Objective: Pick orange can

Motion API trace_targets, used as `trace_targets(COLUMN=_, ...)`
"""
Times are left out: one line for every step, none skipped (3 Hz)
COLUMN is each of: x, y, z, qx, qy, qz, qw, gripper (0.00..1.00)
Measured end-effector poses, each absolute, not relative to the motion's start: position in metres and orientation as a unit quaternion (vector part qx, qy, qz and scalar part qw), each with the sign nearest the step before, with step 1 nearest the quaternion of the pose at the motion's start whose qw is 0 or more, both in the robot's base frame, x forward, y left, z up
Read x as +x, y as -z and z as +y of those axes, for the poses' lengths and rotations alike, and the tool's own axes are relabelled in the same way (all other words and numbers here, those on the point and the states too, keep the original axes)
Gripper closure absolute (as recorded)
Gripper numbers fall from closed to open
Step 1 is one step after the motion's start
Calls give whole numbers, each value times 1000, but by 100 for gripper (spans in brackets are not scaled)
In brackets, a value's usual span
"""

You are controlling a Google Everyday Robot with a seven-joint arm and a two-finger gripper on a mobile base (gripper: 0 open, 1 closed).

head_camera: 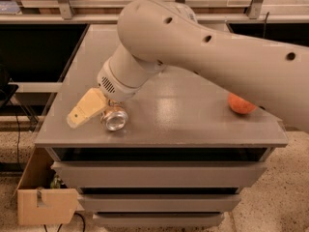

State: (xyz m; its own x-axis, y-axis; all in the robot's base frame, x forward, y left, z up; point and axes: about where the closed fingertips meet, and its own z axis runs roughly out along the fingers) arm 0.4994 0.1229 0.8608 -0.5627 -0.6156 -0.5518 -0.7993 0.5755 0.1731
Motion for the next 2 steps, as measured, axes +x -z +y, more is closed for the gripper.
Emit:
trace_targets(x=501, y=-849, z=127, qx=-411, qy=-216, qz=860, qw=211, gripper=17)
trace_targets(x=502, y=-841, z=128, qx=-411, qy=-222, qz=860, qw=204, gripper=40)
